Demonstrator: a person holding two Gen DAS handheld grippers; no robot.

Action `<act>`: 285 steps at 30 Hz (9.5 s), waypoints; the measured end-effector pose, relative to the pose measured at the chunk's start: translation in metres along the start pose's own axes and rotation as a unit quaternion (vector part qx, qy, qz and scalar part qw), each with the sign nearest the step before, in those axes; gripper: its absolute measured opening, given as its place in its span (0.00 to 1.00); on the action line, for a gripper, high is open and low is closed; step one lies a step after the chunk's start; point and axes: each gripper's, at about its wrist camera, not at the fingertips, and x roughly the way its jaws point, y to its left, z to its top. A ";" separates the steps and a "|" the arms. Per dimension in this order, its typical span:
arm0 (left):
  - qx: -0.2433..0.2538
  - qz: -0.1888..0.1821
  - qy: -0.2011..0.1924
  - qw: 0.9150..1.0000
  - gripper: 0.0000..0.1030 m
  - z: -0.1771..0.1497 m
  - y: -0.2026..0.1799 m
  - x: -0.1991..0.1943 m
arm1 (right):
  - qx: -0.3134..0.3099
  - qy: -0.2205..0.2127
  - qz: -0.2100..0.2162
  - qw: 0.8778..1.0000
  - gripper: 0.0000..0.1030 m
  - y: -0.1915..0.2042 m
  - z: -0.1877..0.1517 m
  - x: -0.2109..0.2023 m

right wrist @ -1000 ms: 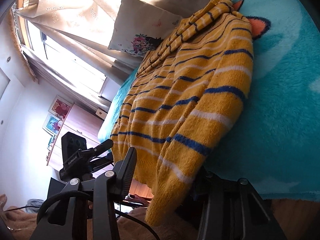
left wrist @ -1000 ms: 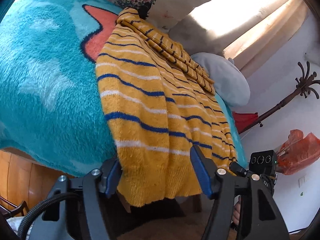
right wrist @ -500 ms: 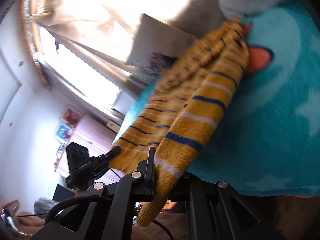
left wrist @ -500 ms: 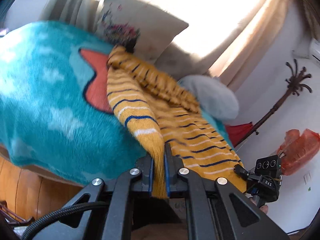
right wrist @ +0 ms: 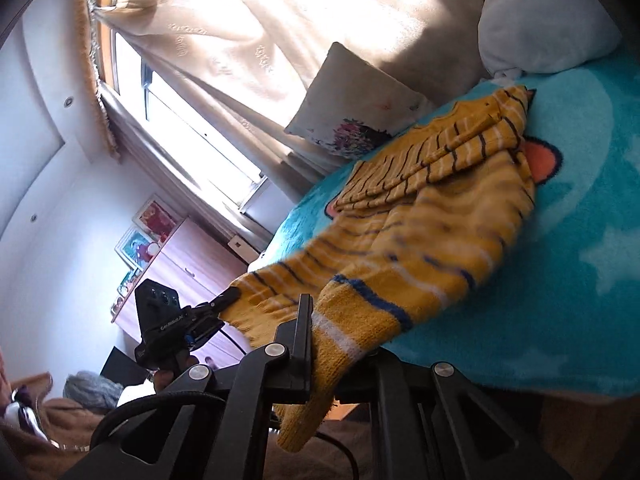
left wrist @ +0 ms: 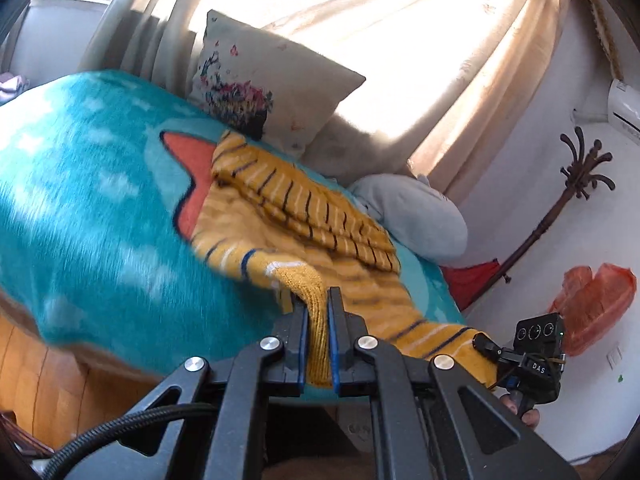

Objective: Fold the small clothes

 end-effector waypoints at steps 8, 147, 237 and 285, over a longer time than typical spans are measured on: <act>0.046 0.022 -0.005 0.999 0.08 0.099 -0.021 0.109 | -0.012 -0.012 -0.027 0.999 0.08 -0.020 0.114 0.055; -0.019 0.439 0.068 0.896 1.00 0.156 0.190 0.216 | 0.006 -0.051 -0.284 0.958 0.55 -0.086 0.132 0.084; 0.060 -0.021 0.129 0.990 0.12 0.091 -0.072 0.235 | -0.069 0.082 -0.215 0.971 0.09 -0.048 0.224 0.223; 0.063 0.067 0.197 0.976 0.72 0.058 -0.074 0.298 | 0.037 0.014 -0.274 0.961 0.49 -0.137 0.177 0.066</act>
